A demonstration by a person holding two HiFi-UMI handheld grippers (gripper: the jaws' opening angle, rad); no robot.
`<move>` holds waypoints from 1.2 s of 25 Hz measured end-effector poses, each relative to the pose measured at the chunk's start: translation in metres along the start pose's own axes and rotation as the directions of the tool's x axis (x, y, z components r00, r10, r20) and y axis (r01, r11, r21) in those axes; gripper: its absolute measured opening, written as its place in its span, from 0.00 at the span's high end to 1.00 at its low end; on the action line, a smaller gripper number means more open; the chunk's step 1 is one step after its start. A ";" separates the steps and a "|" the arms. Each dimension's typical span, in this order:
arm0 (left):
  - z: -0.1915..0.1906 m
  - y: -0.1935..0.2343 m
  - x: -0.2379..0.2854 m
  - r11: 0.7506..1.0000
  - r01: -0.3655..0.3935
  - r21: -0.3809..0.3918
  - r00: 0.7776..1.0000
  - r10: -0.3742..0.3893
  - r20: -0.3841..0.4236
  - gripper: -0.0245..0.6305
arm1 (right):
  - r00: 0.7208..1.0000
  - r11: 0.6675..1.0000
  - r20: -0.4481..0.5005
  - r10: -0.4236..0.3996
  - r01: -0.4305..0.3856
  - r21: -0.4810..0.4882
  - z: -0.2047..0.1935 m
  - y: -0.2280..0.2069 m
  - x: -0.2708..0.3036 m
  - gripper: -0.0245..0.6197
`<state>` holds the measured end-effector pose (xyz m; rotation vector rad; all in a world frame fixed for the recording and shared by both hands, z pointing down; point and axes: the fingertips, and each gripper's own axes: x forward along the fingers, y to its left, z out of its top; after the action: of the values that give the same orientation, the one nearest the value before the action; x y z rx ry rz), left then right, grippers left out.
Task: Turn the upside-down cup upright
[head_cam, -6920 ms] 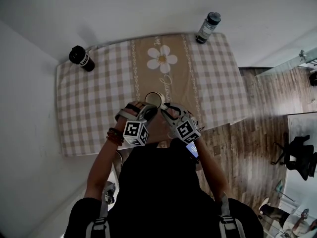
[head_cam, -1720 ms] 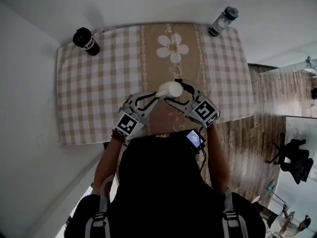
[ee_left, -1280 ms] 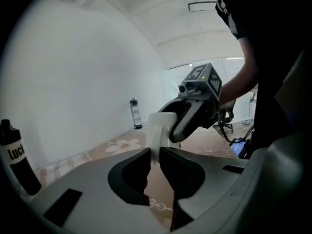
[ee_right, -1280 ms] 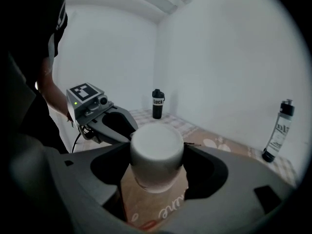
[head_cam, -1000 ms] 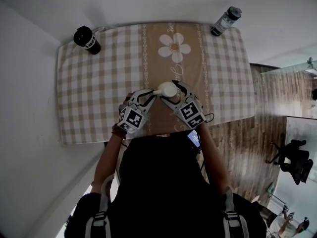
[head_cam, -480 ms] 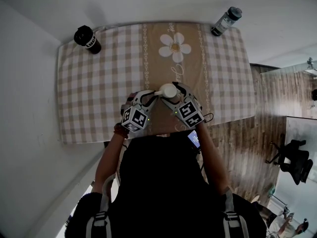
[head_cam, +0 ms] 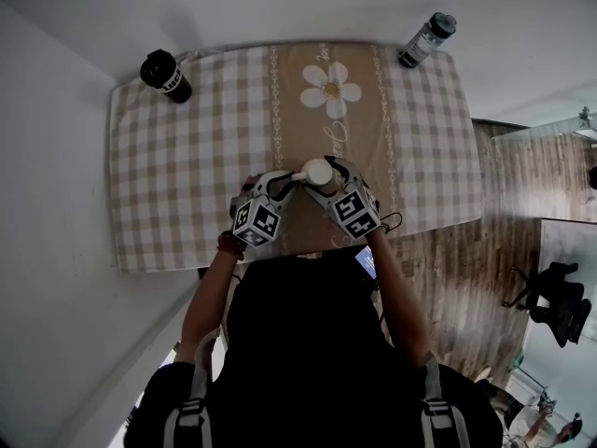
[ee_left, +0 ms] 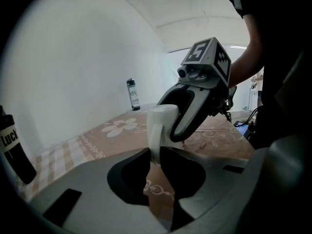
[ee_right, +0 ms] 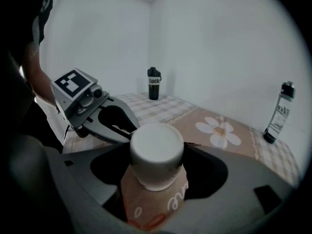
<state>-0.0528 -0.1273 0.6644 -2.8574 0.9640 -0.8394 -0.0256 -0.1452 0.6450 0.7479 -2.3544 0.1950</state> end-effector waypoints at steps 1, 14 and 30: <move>-0.001 0.000 0.001 1.000 0.001 -0.003 1.000 -0.001 -0.003 0.85 | 1.000 1.000 -0.001 0.001 -0.001 -0.003 0.000 0.000 0.001 0.41; 0.006 0.005 -0.004 0.999 -0.021 -0.024 0.999 0.022 0.045 0.74 | 0.999 0.994 0.026 -0.018 0.021 -0.107 -0.001 0.001 -0.003 0.40; 0.010 0.013 0.001 0.998 -0.027 -0.054 0.998 0.030 0.058 0.84 | 0.998 0.999 0.052 0.024 -0.022 -0.043 -0.021 -0.002 -0.010 0.49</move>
<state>-0.0543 -0.1397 0.6539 -2.8867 1.0337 -0.7339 -0.0065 -0.1358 0.6553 0.7138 -2.4099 0.1370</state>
